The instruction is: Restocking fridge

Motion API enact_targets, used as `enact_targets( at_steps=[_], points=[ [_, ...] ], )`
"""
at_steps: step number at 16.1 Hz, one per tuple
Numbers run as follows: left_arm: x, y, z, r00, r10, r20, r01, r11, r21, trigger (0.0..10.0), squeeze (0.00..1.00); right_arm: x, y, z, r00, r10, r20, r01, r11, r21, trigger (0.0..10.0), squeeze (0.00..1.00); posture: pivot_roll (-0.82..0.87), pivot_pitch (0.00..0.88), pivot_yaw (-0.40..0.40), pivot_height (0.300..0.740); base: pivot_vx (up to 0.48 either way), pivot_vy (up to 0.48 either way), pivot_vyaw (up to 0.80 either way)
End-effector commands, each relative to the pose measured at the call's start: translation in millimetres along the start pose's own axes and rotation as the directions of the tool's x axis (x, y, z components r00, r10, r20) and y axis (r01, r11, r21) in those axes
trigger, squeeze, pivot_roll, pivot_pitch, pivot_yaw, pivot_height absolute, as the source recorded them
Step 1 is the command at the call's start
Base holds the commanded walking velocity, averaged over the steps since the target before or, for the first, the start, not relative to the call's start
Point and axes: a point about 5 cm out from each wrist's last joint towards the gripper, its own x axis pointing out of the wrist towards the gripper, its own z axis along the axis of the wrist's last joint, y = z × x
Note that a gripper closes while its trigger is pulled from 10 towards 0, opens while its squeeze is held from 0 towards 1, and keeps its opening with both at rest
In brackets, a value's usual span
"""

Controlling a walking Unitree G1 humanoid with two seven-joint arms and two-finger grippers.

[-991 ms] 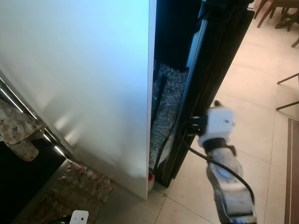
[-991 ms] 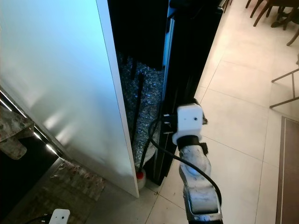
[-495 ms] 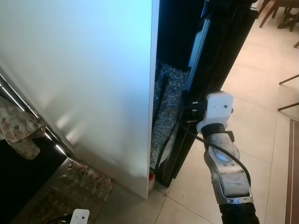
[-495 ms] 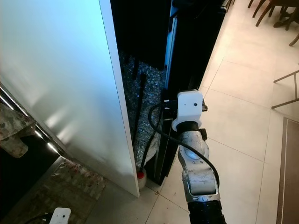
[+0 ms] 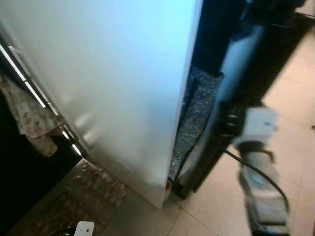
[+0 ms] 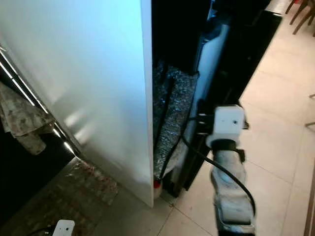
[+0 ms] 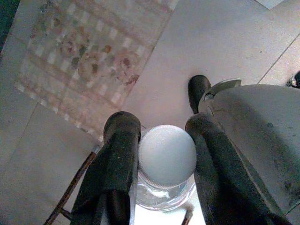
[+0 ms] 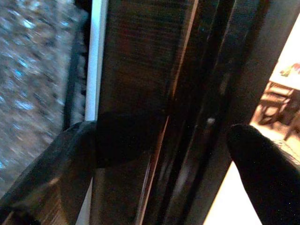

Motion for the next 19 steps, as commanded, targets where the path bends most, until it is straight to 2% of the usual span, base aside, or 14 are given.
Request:
enact_targets(
  at_steps=[1, 3, 5, 6, 7, 8, 9, 10, 12, 14, 15, 16, 17, 19],
  points=[
    [-1.6, 0.6, -9.8, 0.999, 0.003, -0.043, -0.003, 1.0, 0.002, 10.0, 0.0, -11.2, -51.3, -22.7, 0.97, -0.22, -0.108, 0.215, 0.975, -0.052, 10.0, 0.0, -0.11, 0.127, 0.002, 0.74, 0.0, 0.0, 0.0],
    [-1.1, 0.1, -8.0, 0.999, 0.0, -0.039, 0.0, 1.0, 0.006, 10.0, 0.0, -22.7, -74.5, -37.0, 0.934, -0.312, -0.173, 0.307, 0.95, -0.054, 10.0, 0.0, -0.11, 0.125, 0.001, 0.74, 0.0, 0.0, 0.0],
    [-0.7, -0.4, -5.8, 0.999, -0.002, -0.032, 0.002, 1.0, 0.005, 10.0, 0.0, -40.0, -96.8, -63.8, 0.888, -0.368, -0.276, 0.373, 0.927, -0.037, 10.0, 0.0, -0.12, 0.125, 0.003, 0.74, 0.0, 0.0, 0.0],
    [-0.4, -0.4, -4.4, 1.0, -0.002, -0.028, 0.002, 1.0, 0.003, 10.0, 0.0, -54.2, -116.0, -86.6, 0.829, -0.422, -0.368, 0.446, 0.895, -0.021, 10.0, 0.0, -0.12, 0.123, 0.002, 0.74, 0.0, 0.0, 0.0],
    [-0.2, 0.0, -3.7, 1.0, -0.001, -0.027, 0.001, 1.0, 0.004, 10.0, 0.0, -64.4, -124.8, -105.2, 0.802, -0.417, -0.427, 0.453, 0.891, -0.02, 10.0, 0.0, -0.13, 0.124, 0.002, 0.74, 0.0, 0.0, 0.0],
    [-0.2, 0.2, -3.5, 1.0, 0.0, -0.028, 0.0, 1.0, 0.005, 10.0, 0.0, -76.4, -131.6, -125.0, 0.759, -0.425, -0.494, 0.455, 0.888, -0.066, 10.0, 0.0, -0.13, 0.123, 0.005, 0.74, 0.0, 0.0, 0.0],
    [-0.1, 0.2, -3.3, 1.0, 0.0, -0.028, 0.0, 1.0, 0.006, 10.0, 0.0, -82.7, -133.1, -136.4, 0.737, -0.412, -0.536, 0.445, 0.893, -0.074, 10.0, 0.0, -0.13, 0.126, 0.004, 0.74, 0.0, 0.0, 0.0],
    [0.0, 0.2, -2.6, 1.0, 0.0, -0.027, 0.0, 1.0, 0.007, 10.0, 0.0, -97.1, -132.9, -161.2, 0.684, -0.368, -0.63, 0.42, 0.905, -0.071, 10.0, 0.0, -0.12, 0.125, 0.005, 0.74, 0.0, 0.0, 0.0],
    [0.0, 0.2, -2.5, 1.0, -0.002, -0.027, 0.002, 1.0, 0.007, 10.0, 0.0, -108.4, -115.3, -186.0, 0.646, -0.253, -0.72, 0.338, 0.941, -0.027, 10.0, 0.0, -0.13, 0.128, 0.009, 0.74, 0.0, 0.0, 0.0],
    [-0.1, -0.7, -3.4, 1.0, -0.007, -0.028, 0.008, 1.0, 0.007, 10.0, 0.0, -121.5, -86.1, -208.5, 0.587, -0.112, -0.802, 0.248, 0.968, 0.046, 10.0, 0.0, -0.12, 0.133, 0.018, 0.74, 0.0, 0.0, 0.0],
    [-0.2, -1.2, -3.5, 1.0, -0.011, -0.028, 0.012, 1.0, 0.011, 10.0, 0.0, -126.3, -70.5, -215.6, 0.567, -0.037, -0.823, 0.183, 0.98, 0.082, 10.0, 0.0, -0.11, 0.137, 0.022, 0.74, 0.0, 0.0, 0.0],
    [-0.1, -1.5, -2.8, 1.0, -0.015, -0.023, 0.016, 1.0, 0.01, 10.0, 0.0, -135.6, -50.0, -224.6, 0.519, 0.066, -0.852, 0.053, 0.993, 0.109, 10.0, 0.0, -0.11, 0.137, 0.024, 0.74, 0.0, 0.0, 0.0],
    [0.0, -1.4, -2.0, 1.0, -0.017, -0.019, 0.017, 1.0, 0.013, 10.0, 0.0, -142.9, -39.3, -229.7, 0.48, 0.121, -0.869, -0.015, 0.991, 0.129, 10.0, 0.0, -0.1, 0.141, 0.027, 0.74, 0.0, 0.0, 0.0],
    [0.3, -0.8, -0.6, 1.0, -0.016, -0.018, 0.016, 1.0, 0.016, 10.0, 0.0, -157.9, -32.0, -236.9, 0.404, 0.131, -0.905, -0.026, 0.991, 0.131, 10.0, 0.0, -0.09, 0.146, 0.034, 0.74, 0.0, 0.0, 0.0]
  ],
)
